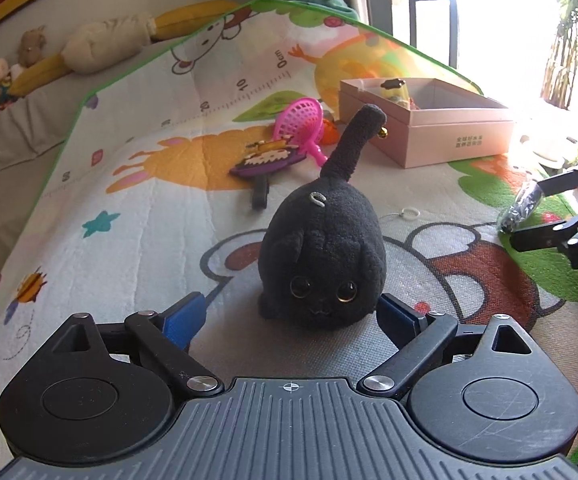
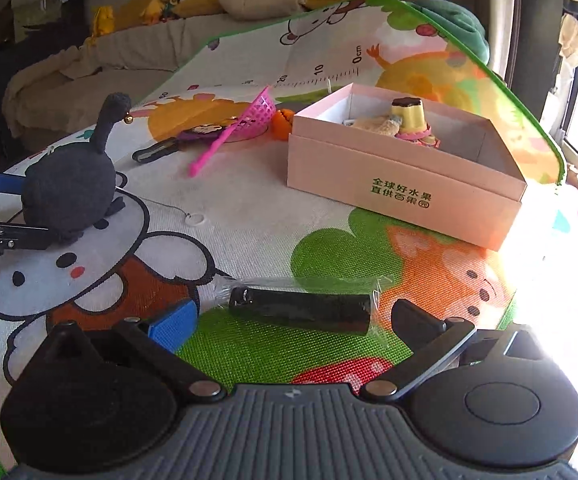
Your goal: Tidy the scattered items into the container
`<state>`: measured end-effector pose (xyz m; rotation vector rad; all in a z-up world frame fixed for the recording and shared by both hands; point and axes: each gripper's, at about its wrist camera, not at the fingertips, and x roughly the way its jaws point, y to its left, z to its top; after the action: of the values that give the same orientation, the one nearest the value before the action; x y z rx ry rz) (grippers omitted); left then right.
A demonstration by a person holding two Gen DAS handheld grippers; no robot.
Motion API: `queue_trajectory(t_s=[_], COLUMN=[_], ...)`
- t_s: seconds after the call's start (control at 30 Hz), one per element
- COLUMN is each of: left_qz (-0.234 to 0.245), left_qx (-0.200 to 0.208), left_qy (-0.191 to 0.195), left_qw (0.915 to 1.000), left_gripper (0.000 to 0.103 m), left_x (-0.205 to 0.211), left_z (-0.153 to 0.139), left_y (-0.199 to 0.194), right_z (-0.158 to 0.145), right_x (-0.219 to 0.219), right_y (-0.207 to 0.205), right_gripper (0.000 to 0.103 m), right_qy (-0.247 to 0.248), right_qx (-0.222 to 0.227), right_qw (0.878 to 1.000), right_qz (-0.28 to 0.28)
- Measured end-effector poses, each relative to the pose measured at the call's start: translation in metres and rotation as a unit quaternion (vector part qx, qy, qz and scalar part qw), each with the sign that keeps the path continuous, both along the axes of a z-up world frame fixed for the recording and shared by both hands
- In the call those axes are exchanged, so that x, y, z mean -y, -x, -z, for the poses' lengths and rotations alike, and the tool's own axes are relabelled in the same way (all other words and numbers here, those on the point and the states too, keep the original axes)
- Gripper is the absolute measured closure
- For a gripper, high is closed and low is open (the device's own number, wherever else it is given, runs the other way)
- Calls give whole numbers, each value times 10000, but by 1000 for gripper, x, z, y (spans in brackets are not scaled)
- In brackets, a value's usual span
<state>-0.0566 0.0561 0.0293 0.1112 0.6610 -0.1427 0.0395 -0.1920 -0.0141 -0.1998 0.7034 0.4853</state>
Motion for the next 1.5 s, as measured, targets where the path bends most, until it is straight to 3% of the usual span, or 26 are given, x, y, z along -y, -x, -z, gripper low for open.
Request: queue_trajectory(t_s=[0.07, 0.17, 0.27, 0.37, 0.47, 0.5, 0.77, 1.03, 1.13, 1.17, 1.3, 1.37, 1.47, 1.5], left_qz=[100, 172, 214, 218, 233, 234, 790, 1655, 1893, 1938, 2040, 2015, 2020, 2060], left_qx=[66, 191, 175, 148, 182, 204, 392, 636, 870, 984, 1411, 1636, 1665, 1616], left_qy=[154, 0, -207, -321, -454, -506, -230, -47, -35, 9, 448, 464, 512, 482], left_qw=[9998, 9997, 9994, 9991, 9985, 9982, 9958, 9841, 9781, 9761, 9677, 9646, 9638, 9639], left_gripper=[5, 5, 5, 5, 28, 30, 31, 31, 34, 39, 39, 39, 37, 31], left_x=[2, 14, 25, 31, 37, 39, 71, 125, 142, 147, 156, 160, 157, 155], left_z=[-5, -5, 2, 7, 7, 7, -14, -44, -63, -73, -118, -133, -133, -127], left_y=[1, -9, -26, -37, -38, -38, -15, -30, -53, -63, -104, -120, -133, -132], right_z=[4, 3, -1, -5, -12, -15, -36, -57, -68, -74, -109, -126, -134, -130], right_x=[-1, -2, -3, 2, 10, 13, 31, 61, 71, 75, 101, 113, 118, 116], right_y=[-3, 1, 6, 13, 24, 27, 56, 61, 54, 49, 15, -3, -29, -36], right_gripper=[0, 16, 22, 23, 23, 23, 23, 23, 23, 23, 23, 23, 23, 23], right_qy=[-86, -110, -75, -45, -75, -92, -148, -247, -295, -352, -790, -955, -898, -869], right_qx=[-72, -36, -38, -9, 64, 82, 332, 502, 641, 694, 845, 943, 1018, 961], right_qw=[9999, 9999, 9999, 10000, 9999, 9999, 9993, 9980, 9967, 9959, 9900, 9866, 9854, 9862], right_qz=[126, 68, 55, 67, 65, 73, 65, 294, 413, 471, 808, 930, 1026, 1034])
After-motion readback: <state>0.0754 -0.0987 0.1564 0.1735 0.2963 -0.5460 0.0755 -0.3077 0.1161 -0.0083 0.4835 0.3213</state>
